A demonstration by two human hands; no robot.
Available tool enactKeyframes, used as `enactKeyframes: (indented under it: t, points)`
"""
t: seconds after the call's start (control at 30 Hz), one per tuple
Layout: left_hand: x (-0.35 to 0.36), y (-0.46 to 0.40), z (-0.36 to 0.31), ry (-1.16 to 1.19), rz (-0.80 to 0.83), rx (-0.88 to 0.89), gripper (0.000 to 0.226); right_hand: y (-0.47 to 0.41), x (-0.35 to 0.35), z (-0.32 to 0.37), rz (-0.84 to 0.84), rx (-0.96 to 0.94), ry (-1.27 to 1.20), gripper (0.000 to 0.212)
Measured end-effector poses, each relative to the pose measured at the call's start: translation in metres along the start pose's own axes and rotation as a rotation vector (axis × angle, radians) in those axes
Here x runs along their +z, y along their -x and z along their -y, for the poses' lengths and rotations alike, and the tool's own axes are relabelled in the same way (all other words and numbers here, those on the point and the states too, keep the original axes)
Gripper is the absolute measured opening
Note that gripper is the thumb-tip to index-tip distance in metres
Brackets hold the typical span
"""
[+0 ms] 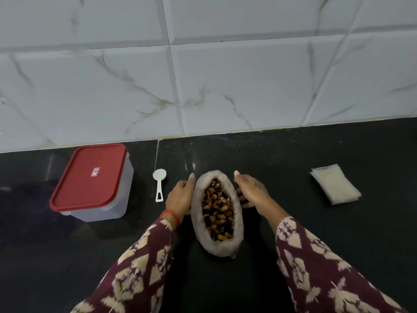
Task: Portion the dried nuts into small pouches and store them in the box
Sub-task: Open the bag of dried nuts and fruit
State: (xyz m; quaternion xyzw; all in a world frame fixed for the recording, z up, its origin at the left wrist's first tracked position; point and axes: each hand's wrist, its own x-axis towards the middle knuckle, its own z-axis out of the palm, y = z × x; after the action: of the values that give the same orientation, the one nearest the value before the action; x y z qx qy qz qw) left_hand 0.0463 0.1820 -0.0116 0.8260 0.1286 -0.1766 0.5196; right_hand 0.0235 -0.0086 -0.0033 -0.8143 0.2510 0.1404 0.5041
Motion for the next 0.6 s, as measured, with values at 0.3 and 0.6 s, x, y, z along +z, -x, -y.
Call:
enactKeyframes:
  t: [0.3, 0.6]
  points:
    - [-0.013, 0.041, 0.005, 0.408, 0.47, -0.24, 0.069, 0.059, -0.009, -0.021, 0.313, 0.098, -0.343, 0.06]
    - [0.026, 0.045, -0.013, 0.506, 0.557, -0.201, 0.075, 0.065, -0.045, -0.034, 0.234, 0.082, -0.328, 0.05]
